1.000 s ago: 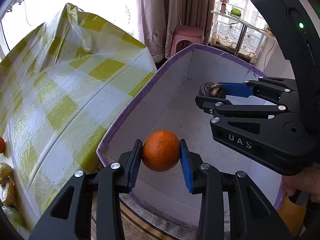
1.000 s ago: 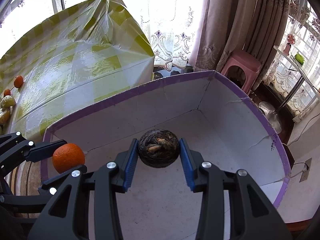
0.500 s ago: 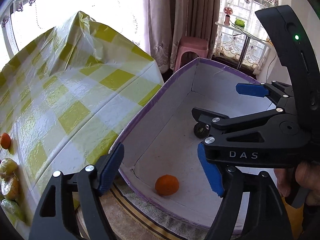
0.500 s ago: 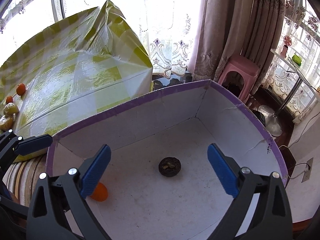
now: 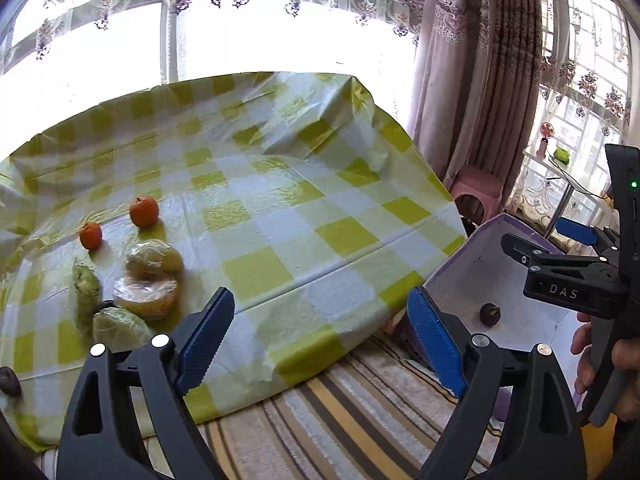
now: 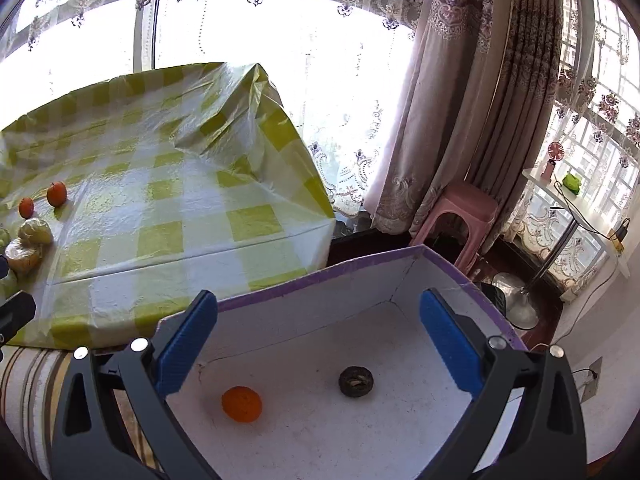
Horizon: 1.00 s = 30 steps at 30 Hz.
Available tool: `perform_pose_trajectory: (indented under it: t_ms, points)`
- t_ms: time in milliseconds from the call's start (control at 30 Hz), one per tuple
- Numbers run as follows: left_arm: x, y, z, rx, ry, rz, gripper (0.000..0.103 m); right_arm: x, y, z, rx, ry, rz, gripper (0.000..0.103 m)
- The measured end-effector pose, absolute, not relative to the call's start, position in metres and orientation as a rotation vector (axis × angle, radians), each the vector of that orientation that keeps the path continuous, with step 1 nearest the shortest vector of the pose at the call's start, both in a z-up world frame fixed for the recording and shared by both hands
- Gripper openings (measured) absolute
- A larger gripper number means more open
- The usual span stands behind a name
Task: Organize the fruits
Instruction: 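Withdraw both open grippers from the box back toward the table, then grasp a dark brown fruit with the left gripper while the right gripper grasps the bagged green vegetable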
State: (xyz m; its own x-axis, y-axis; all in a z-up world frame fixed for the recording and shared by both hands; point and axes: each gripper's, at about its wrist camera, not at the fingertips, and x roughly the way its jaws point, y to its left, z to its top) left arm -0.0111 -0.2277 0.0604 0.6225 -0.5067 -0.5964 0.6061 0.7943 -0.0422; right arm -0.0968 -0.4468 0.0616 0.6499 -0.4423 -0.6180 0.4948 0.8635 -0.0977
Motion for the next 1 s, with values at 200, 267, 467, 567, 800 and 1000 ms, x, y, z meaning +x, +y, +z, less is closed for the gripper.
perform_pose_trajectory:
  t_ms: [200,267,467,567,800,1000]
  points:
    - [-0.001,-0.14,0.064,0.12,0.68,-0.507,0.088,-0.075,-0.388,0.063,0.162,0.682,-0.289,0.101]
    - [-0.001,-0.111,0.061,0.117,0.69,-0.457,0.088,-0.066,-0.364,0.061,0.179,0.698,-0.198,0.101]
    - [0.0,-0.033,0.05,0.107,0.709,-0.303,0.087,-0.04,-0.293,0.048,0.181,0.751,-0.05,0.101]
    - [0.004,-0.005,0.042,0.111,0.736,-0.225,0.086,-0.027,-0.266,0.04,0.182,0.786,-0.008,0.101]
    - [0.021,0.041,0.036,0.062,0.757,-0.119,0.079,0.002,-0.217,0.031,0.141,0.816,0.043,0.101]
    - [0.036,0.071,0.033,0.039,0.764,-0.056,0.075,0.029,-0.195,0.024,0.138,0.834,0.079,0.101]
